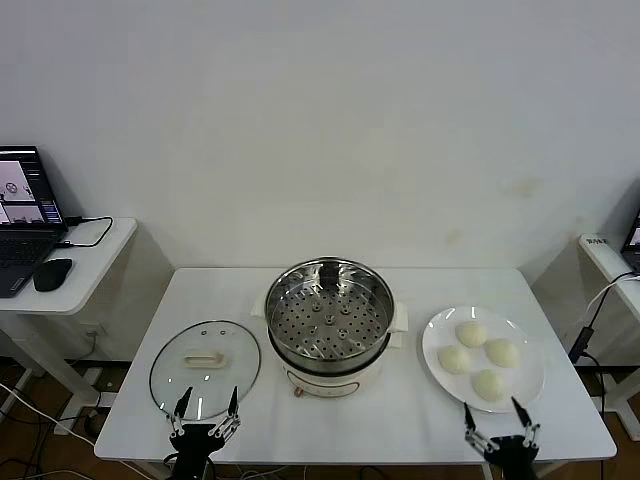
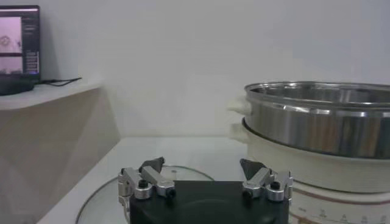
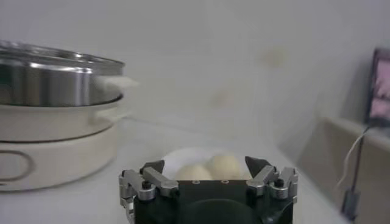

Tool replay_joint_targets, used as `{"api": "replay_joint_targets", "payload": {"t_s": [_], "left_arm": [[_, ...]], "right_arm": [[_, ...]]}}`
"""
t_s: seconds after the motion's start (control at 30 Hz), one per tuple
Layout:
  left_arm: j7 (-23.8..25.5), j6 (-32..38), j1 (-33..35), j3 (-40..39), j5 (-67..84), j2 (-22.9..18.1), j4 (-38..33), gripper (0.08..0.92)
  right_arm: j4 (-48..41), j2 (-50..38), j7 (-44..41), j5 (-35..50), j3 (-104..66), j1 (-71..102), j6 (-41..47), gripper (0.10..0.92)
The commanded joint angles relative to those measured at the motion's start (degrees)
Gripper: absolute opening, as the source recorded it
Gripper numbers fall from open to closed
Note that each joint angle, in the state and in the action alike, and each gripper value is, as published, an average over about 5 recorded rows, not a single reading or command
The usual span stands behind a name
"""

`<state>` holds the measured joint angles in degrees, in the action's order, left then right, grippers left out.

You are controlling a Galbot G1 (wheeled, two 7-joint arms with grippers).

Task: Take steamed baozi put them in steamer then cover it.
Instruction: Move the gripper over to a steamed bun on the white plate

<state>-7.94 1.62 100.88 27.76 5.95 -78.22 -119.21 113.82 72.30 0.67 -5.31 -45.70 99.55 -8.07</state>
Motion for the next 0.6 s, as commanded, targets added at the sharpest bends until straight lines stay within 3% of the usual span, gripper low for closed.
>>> {"api": "replay_joint_targets", "payload": {"t_s": [0.03, 0.4, 0.6], "left_arm": [[0.99, -1.41, -1.36, 0.31, -1.92, 0.42, 0.08, 0.823], [-2.90, -1.12, -1.59, 1.72, -2.56, -0.24, 1.00, 0.823], [-4.66, -0.20, -1.41, 1.83, -2.58, -0.99, 1.13, 0.823]], "right_arm": [[-0.55, -9.53, -3.07, -22.05, -6.53, -9.46, 3.92, 0.823], [-9.61, -34.94, -29.70, -26.78, -8.73, -20.49, 5.45, 0.823], [-17.61, -47.72, -41.95, -20.27, 0.89, -29.80, 6.78, 0.822]]}}
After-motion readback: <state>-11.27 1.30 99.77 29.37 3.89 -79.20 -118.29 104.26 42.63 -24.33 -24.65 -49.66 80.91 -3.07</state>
